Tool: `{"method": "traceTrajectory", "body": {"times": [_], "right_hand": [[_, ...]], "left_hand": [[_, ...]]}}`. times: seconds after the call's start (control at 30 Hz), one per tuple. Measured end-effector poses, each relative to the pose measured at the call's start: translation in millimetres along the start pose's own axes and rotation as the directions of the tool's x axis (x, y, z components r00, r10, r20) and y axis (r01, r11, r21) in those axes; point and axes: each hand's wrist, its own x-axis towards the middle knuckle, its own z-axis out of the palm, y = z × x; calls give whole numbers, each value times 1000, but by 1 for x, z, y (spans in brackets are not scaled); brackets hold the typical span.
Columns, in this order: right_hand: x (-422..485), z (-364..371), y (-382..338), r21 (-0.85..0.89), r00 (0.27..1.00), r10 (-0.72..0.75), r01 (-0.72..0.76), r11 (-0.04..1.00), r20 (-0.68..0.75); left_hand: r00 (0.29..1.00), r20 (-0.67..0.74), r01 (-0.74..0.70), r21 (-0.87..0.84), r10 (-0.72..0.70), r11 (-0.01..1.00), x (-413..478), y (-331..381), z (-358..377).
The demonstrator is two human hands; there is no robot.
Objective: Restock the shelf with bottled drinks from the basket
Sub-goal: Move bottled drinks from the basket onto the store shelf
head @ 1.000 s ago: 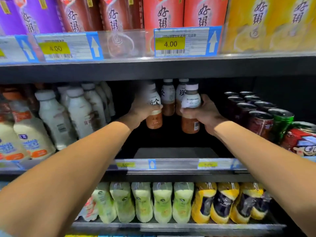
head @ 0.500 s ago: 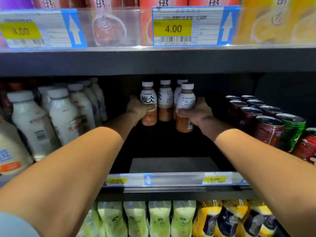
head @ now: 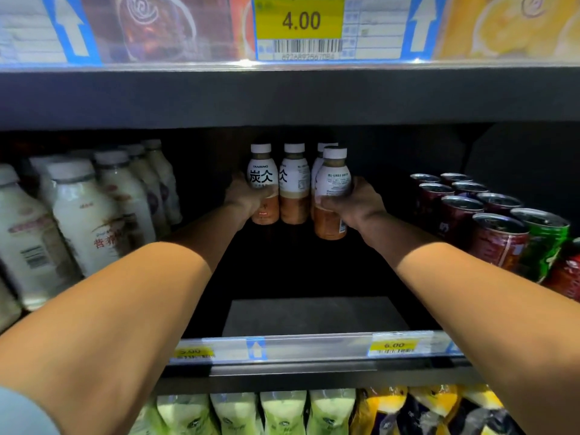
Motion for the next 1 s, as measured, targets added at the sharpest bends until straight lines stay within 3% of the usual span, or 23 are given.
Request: {"method": "traceTrajectory", "body": {"times": [0.43,0.6,0.7,0.77,0.83,0.9,1.0], "right_hand": [[-5,2,-1,32,999,47,-47,998,4],[-30,-20,-11,43,994,80,-83,996,73],[-68,-59,-32,-311,998,-28,45,949,60],[-109,-86,-41,-604,982,-166,184,776,86],[-156,-113,-42,-781,957,-274,239,577,91],[-204,-135,-34,-861,948,-302,238,449,104],[-254,-167,2,-879,960,-279,131,458,-2]], "left_hand": [[997,42,61,-50,-59,997,0,-1,-4],[978,116,157,129,-172,979,-32,24,-27],[954,301,-108,295,15,949,-89,57,-53],[889,410,-373,391,203,842,-138,78,-64],[821,494,-538,499,287,680,-189,97,-69],[700,610,-697,470,371,541,-239,111,-66],[504,679,-850,278,534,448,-305,131,-43]]}}
